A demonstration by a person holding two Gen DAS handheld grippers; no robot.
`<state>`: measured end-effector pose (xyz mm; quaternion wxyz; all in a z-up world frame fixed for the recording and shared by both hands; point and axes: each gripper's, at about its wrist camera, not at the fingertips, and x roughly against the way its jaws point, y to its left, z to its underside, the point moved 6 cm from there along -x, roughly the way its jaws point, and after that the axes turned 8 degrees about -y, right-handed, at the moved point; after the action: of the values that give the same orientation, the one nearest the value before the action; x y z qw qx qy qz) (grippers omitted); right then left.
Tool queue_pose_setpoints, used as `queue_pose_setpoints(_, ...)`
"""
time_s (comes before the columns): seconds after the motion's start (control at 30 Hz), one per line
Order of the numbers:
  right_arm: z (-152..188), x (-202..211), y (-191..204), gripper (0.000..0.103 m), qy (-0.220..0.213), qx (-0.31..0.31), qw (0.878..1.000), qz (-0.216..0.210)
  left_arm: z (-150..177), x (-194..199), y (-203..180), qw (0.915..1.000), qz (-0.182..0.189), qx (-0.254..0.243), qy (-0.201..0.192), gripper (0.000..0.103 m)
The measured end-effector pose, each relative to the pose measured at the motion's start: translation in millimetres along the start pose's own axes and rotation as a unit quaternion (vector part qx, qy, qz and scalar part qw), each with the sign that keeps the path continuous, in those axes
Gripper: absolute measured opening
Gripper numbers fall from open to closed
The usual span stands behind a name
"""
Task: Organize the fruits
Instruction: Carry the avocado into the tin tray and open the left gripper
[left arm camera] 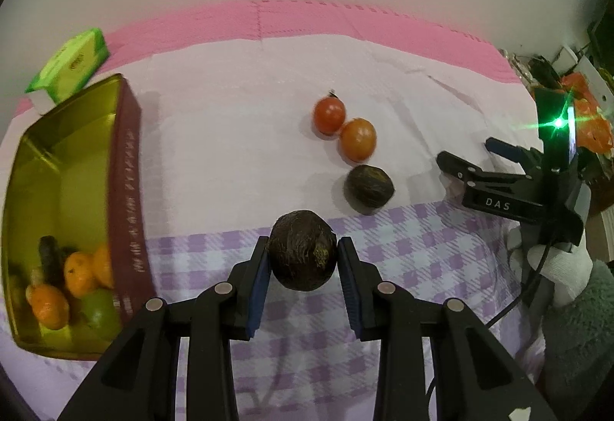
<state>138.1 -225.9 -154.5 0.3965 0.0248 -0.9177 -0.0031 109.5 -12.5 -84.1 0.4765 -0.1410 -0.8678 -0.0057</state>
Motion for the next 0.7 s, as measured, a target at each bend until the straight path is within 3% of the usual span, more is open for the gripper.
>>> queue_pose_setpoints(0.3,0,0,0,0.103,0.0,0.0,1.0,0.0,-16,31,43,0.9985,-0.032,0.03,-0.033,0.031)
queue_pose_setpoints(0.7,0,0,0,0.103,0.0,0.0,1.0,0.0,-10,65,144,0.9875,-0.112,0.099,-0.049,0.031)
